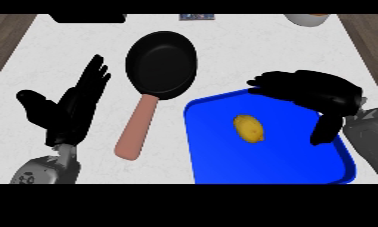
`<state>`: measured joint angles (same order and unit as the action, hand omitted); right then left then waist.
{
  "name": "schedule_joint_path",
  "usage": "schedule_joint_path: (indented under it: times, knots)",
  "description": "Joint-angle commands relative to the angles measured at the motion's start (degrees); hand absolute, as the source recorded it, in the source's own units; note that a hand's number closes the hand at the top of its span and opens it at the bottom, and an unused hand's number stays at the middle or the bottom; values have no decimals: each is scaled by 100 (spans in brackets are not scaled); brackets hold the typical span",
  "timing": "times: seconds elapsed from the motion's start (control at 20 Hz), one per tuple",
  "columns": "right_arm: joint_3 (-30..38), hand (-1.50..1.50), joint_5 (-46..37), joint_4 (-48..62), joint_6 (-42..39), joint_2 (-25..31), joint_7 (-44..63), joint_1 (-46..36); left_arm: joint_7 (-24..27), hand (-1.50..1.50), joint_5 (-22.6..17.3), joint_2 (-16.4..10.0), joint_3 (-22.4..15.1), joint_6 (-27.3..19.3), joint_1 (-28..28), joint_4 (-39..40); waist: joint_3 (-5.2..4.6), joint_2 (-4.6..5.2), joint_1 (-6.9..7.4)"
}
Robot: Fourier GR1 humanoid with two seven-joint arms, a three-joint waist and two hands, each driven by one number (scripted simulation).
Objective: Pick the lemon from the tray and place it in the pot
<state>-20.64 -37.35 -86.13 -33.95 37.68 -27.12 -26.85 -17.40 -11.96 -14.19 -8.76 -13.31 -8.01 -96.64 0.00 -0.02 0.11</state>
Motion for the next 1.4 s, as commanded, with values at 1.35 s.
schedule_joint_path:
  times: [1.35]
  knots:
    - [-402,-150,-3003,1449,965,-1853,484,291,316,0,565,516,477,650,102,375,1,14,29]
